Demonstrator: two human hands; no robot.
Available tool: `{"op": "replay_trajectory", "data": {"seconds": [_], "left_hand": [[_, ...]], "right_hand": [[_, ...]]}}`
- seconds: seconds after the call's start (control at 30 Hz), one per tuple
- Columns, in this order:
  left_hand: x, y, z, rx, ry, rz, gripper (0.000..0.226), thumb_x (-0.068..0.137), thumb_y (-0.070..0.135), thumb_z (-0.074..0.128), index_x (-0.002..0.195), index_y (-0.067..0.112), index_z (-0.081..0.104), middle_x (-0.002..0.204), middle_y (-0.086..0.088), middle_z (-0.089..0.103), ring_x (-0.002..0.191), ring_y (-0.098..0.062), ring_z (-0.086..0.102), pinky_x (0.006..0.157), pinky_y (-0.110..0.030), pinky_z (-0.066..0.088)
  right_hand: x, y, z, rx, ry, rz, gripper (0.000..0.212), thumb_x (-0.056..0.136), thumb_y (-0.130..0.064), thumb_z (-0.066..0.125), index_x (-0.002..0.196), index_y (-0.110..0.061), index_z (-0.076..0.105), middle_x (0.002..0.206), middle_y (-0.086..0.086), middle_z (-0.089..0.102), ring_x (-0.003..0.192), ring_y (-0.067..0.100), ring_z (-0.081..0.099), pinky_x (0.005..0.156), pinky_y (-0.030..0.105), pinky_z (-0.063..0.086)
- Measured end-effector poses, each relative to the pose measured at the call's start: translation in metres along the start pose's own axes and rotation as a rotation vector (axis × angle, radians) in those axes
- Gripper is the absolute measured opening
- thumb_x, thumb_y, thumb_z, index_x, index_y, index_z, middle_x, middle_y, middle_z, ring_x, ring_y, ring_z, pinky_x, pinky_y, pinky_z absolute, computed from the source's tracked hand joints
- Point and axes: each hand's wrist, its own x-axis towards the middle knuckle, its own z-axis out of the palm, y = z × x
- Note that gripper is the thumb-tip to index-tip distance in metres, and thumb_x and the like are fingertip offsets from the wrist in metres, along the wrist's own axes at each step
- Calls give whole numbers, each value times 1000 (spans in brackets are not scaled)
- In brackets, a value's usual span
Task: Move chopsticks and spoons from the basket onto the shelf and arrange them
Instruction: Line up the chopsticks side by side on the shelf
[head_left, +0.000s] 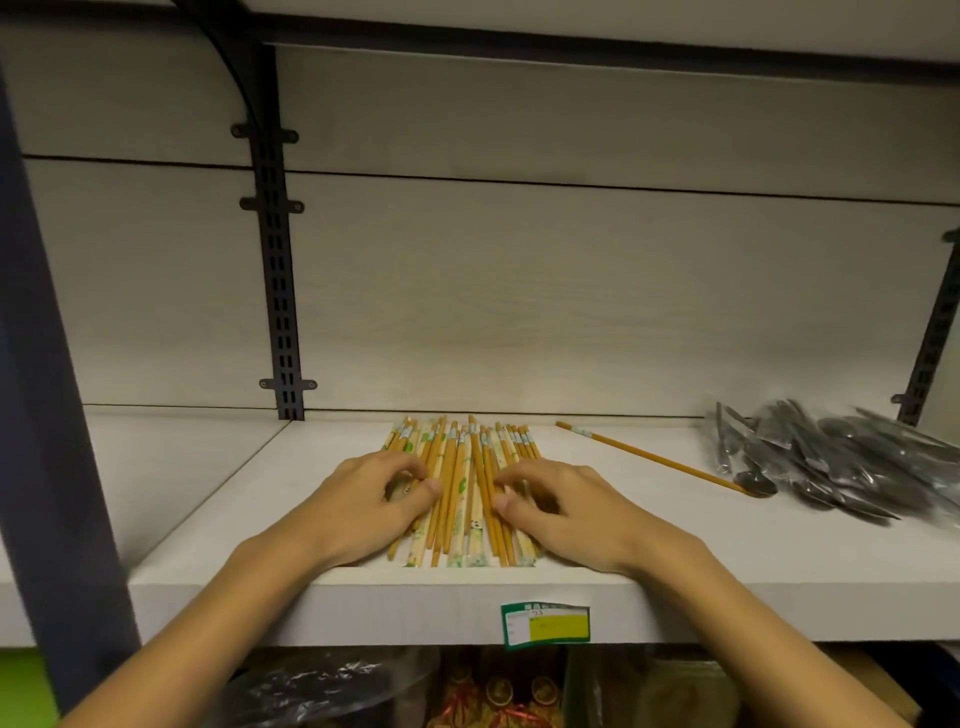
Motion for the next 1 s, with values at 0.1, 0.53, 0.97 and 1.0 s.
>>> {"op": "replay_trajectory", "data": {"seconds": [0.1, 0.53, 0.97, 1.0], "left_hand": [[-1, -5, 1, 49, 9, -15, 37, 91, 58, 45, 117, 36, 59, 117, 15, 57, 106, -10, 54, 90, -32, 46], [-5, -14, -5, -119, 247, -121, 34, 97, 6, 38, 118, 25, 58, 111, 3, 59, 78, -13, 59, 60, -20, 42], [-5, -19, -6, -77, 325, -359, 29, 91, 5, 44, 107, 21, 63, 110, -11, 62, 98, -28, 53, 76, -30, 38], [-5, -18, -6, -83, 326, -365, 29, 91, 5, 45, 107, 21, 62, 110, -12, 61, 99, -29, 53, 76, -31, 39]], "right_hand": [[-1, 1, 2, 24, 64, 21, 53, 92, -61, 43, 134, -31, 49, 120, -11, 57, 105, 9, 54, 88, 28, 46], [1, 4, 1, 43, 132, 218, 34, 76, -46, 64, 71, -12, 63, 74, 0, 70, 75, 15, 64, 69, 37, 52], [-3, 4, -5, 84, 370, 332, 28, 80, -32, 66, 73, -5, 66, 69, 7, 67, 70, 18, 63, 64, 37, 53], [-4, 7, -7, 55, 405, 351, 27, 81, -32, 65, 72, -7, 66, 68, 5, 66, 69, 18, 62, 63, 38, 53]]}}
